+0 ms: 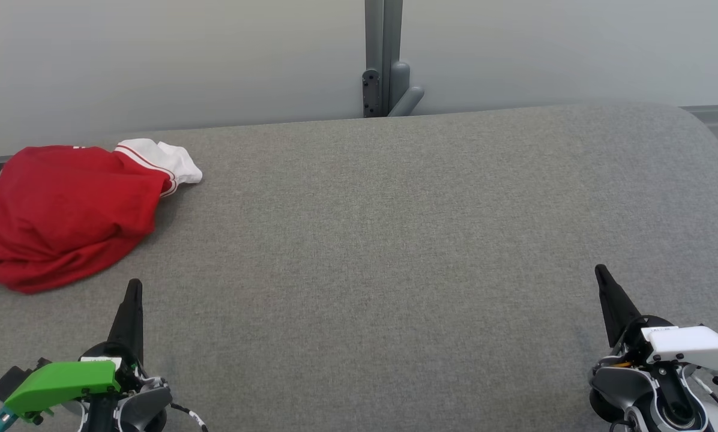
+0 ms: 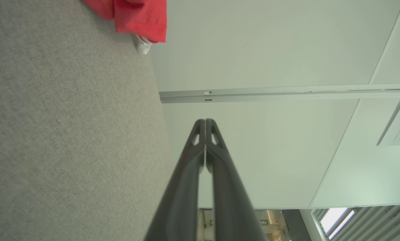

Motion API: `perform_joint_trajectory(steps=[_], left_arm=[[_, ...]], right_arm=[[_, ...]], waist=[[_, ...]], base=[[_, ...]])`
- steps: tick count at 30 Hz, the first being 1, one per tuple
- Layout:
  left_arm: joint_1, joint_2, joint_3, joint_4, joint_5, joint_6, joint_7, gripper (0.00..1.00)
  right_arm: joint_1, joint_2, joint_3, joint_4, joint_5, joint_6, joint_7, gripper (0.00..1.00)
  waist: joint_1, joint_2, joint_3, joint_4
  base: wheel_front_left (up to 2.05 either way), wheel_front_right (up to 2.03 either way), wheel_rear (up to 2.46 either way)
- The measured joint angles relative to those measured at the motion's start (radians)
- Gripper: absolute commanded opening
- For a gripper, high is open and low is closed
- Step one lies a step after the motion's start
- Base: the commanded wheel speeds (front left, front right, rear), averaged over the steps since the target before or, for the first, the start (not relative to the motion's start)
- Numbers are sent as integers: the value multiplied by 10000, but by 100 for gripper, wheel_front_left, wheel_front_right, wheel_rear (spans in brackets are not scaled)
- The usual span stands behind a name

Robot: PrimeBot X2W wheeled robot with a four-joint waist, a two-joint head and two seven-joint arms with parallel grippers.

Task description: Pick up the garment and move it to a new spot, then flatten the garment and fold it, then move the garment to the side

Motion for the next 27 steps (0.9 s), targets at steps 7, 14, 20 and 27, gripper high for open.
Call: perform_joint_trajectory(steps=[7,14,20,27], left_arm=[[0,0,0,0,0,0,0,0],[0,0,0,0,0,0,0,0],[0,0,0,0,0,0,0,0],[0,0,0,0,0,0,0,0]], right_arm=[[0,0,0,0,0,0,0,0],[0,0,0,0,0,0,0,0],[0,0,0,0,0,0,0,0],[0,0,0,0,0,0,0,0]], waist=[[0,0,0,0],[0,0,0,0],[0,0,0,0],[0,0,0,0]], base=[[0,0,0],[0,0,0],[0,0,0],[0,0,0]])
